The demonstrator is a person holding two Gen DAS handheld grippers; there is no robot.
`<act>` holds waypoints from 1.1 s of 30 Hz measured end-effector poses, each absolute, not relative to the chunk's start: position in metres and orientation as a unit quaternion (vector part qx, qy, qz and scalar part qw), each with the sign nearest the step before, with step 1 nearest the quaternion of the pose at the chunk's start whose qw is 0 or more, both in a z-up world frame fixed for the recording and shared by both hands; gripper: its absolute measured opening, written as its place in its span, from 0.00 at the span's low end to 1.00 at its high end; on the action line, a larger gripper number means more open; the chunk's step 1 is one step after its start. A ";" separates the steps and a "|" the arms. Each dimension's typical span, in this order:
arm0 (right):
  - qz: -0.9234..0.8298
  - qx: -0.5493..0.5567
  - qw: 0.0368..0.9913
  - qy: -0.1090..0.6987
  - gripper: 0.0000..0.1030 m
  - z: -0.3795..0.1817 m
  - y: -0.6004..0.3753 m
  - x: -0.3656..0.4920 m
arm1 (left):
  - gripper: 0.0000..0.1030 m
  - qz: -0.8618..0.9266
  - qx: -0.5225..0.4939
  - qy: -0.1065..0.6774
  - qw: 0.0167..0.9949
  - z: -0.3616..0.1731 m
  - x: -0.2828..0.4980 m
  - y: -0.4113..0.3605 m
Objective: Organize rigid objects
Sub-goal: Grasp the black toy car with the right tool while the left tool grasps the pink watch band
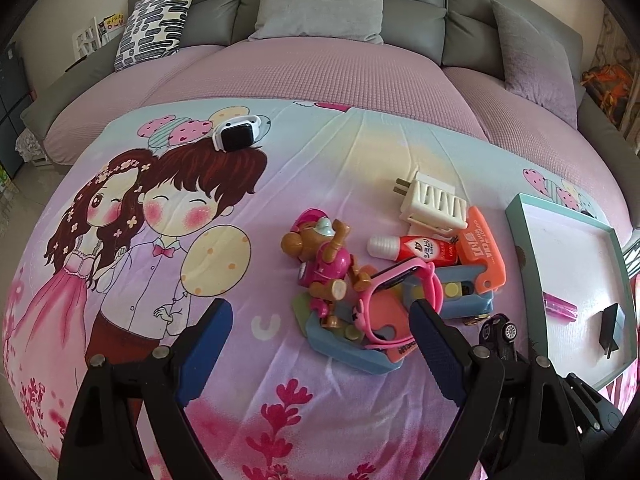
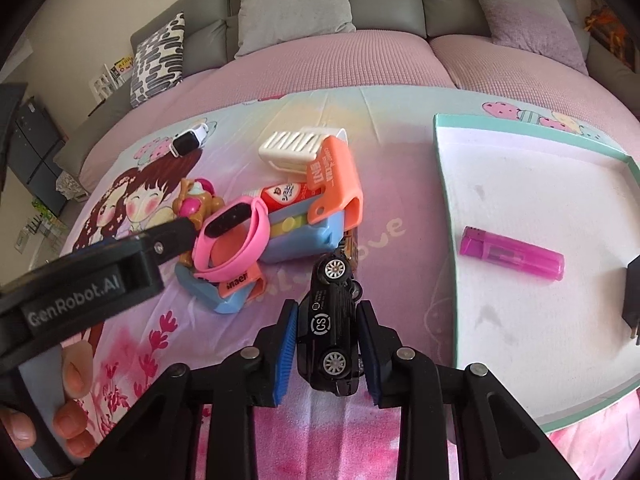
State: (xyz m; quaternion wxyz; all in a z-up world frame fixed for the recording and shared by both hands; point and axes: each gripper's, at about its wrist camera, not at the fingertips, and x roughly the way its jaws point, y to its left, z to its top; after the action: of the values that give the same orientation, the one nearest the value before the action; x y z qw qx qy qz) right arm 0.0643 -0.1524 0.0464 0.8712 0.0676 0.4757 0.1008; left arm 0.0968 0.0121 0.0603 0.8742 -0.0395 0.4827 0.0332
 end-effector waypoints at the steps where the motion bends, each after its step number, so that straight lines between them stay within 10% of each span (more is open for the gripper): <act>1: 0.096 0.071 0.875 0.469 0.31 0.051 -0.156 0.064 | 0.88 0.029 -0.041 0.483 0.874 0.060 0.097 0.011; 19: 0.053 0.106 0.887 0.445 0.31 0.064 -0.193 0.061 | 0.85 0.001 0.000 0.484 0.875 0.041 0.108 -0.033; 33: 0.047 0.115 0.888 0.443 0.31 0.064 -0.196 0.061 | 0.55 -0.006 -0.015 0.469 0.883 0.050 0.107 -0.024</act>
State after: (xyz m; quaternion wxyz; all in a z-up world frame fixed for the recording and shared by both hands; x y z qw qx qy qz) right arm 0.0611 -0.1964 0.0638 0.8879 0.1148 0.4429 0.0472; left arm 0.1066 -0.0235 0.0497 0.8829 -0.0150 0.4693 -0.0064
